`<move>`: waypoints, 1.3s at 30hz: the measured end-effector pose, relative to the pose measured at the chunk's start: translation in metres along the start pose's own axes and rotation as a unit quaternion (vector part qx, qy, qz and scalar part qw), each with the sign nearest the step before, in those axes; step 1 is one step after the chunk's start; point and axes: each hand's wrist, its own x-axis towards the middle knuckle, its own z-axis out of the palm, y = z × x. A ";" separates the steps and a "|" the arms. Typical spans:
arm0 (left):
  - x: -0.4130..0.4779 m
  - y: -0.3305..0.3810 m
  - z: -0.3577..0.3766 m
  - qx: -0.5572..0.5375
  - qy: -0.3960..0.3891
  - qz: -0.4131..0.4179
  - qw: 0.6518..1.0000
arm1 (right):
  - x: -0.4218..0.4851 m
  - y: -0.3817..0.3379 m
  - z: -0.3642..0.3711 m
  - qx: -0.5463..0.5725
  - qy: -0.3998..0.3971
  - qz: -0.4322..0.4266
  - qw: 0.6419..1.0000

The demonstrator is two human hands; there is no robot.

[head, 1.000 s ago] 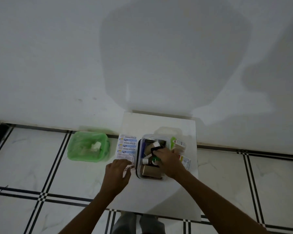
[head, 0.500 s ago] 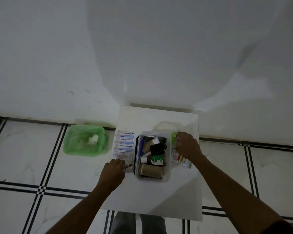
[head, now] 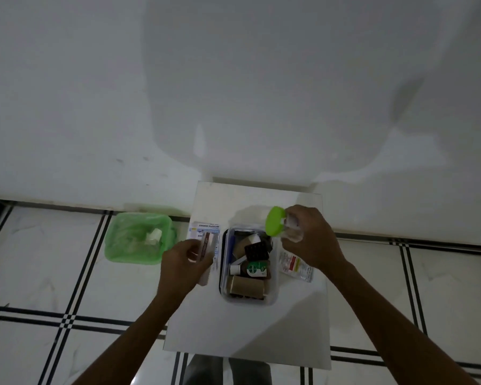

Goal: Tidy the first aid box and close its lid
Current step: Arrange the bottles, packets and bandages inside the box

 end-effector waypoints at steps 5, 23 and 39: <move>0.018 0.034 0.022 -0.023 -0.008 -0.028 0.999 | -0.001 -0.023 0.022 -0.046 -0.098 -0.120 0.987; 0.010 0.019 0.065 0.188 -0.069 0.137 0.970 | -0.011 -0.025 0.075 -0.173 -0.095 -0.040 0.980; 0.036 0.013 0.054 0.431 -0.300 0.184 0.831 | -0.019 -0.037 0.089 -0.237 -0.123 0.051 0.962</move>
